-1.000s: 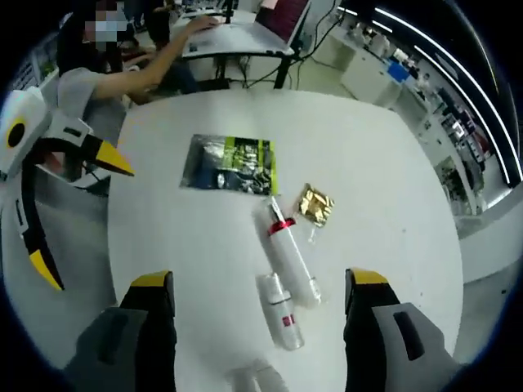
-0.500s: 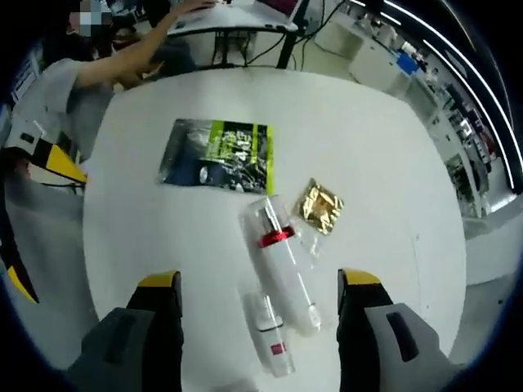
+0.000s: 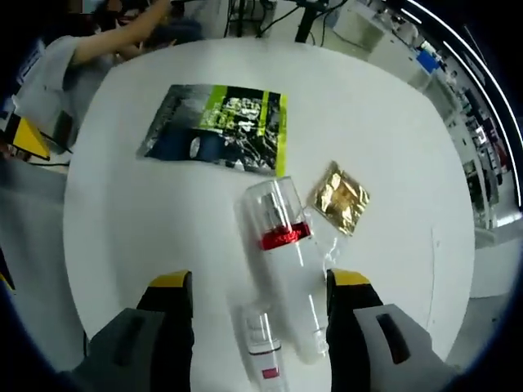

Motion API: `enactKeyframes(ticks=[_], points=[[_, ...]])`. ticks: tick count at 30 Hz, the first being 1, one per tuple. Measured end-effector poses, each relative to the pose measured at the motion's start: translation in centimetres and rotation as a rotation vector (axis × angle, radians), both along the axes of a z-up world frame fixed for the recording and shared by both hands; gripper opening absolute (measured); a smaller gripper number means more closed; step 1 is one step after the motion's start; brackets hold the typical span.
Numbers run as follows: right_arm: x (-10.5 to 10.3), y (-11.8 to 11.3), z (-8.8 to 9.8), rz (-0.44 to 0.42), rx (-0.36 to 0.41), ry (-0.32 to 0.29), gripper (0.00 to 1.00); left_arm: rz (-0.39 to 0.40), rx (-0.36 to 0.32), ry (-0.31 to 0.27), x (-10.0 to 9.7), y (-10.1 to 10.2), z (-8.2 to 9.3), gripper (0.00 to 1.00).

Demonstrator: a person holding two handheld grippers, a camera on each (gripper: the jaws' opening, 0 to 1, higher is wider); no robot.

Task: Arrange the skincare products in the storage area until every visible bottle or jar stands upright without overlapping.

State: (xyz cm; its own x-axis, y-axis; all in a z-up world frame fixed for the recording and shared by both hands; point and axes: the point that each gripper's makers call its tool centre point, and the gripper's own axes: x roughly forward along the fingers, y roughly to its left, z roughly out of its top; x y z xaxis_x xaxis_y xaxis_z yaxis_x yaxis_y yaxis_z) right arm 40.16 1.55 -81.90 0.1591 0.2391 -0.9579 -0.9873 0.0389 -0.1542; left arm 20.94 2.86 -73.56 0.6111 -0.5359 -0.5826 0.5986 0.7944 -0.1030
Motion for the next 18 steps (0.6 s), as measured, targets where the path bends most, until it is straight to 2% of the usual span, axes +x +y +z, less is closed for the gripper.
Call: enactKeyframes(ticks=[4, 12, 18], points=[[0.7, 0.0, -0.1, 0.064, -0.028, -0.04, 0.58, -0.006, 0.006, 0.002, 0.0, 0.0, -0.1, 0.88], [1.8, 0.2, -0.6, 0.076, -0.046, -0.036, 0.51, 0.005, 0.005, 0.008, 0.0, 0.2, -0.2, 0.88], [1.7, 0.2, -1.0, 0.08, -0.056, -0.024, 0.49, 0.012, 0.005, 0.013, 0.0, 0.3, -0.3, 0.88]])
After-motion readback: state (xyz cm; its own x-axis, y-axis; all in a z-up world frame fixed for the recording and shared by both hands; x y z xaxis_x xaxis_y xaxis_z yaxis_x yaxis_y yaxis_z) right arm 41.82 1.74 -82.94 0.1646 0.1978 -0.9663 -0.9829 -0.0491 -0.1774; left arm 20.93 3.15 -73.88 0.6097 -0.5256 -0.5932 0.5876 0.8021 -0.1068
